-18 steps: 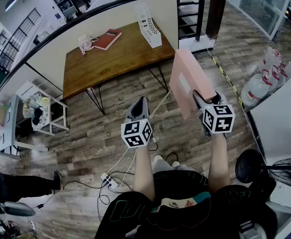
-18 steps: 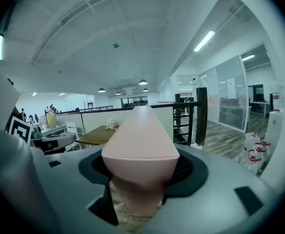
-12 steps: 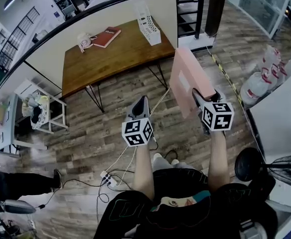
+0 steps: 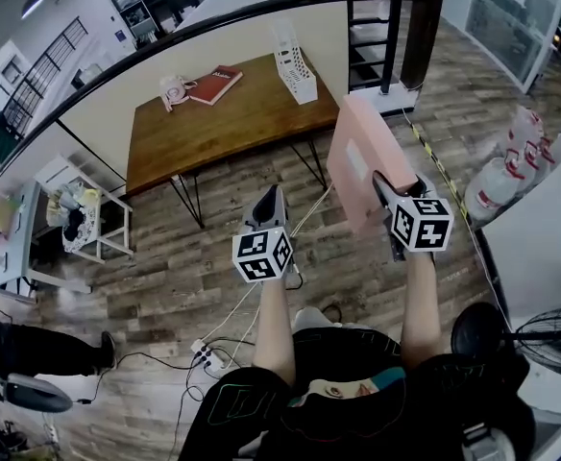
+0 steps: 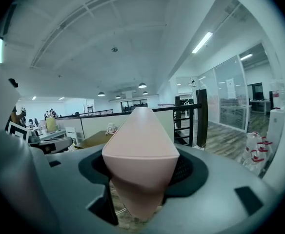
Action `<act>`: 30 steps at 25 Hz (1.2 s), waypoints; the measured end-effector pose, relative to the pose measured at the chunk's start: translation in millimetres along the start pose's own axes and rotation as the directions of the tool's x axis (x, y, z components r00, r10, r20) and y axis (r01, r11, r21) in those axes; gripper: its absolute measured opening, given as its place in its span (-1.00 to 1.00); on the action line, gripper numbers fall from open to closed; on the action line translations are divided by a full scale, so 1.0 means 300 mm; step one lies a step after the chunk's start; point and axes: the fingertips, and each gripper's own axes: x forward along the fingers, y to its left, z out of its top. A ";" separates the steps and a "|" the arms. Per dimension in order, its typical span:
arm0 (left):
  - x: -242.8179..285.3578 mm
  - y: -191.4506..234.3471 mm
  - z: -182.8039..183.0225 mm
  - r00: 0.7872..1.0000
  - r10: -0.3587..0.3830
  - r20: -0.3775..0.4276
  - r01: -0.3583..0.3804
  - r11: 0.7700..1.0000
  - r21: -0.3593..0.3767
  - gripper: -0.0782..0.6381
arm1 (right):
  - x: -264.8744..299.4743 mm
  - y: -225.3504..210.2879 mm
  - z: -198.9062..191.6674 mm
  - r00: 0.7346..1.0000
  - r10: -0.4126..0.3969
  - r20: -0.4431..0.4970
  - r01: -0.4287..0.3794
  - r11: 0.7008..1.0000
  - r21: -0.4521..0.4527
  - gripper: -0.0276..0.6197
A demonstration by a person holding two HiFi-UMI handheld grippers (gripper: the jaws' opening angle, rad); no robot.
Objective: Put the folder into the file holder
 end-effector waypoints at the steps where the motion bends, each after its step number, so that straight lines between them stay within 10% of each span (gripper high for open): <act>1: 0.001 0.001 0.009 1.000 0.001 0.007 -0.001 1.000 0.001 -0.79 | 0.001 -0.002 0.009 1.000 0.000 0.006 0.000 1.000 0.005 -0.03; 30: 0.242 0.113 0.042 1.000 0.011 0.018 -0.011 1.000 0.008 -0.79 | 0.266 -0.076 0.075 1.000 0.015 0.019 -0.016 0.999 0.041 -0.03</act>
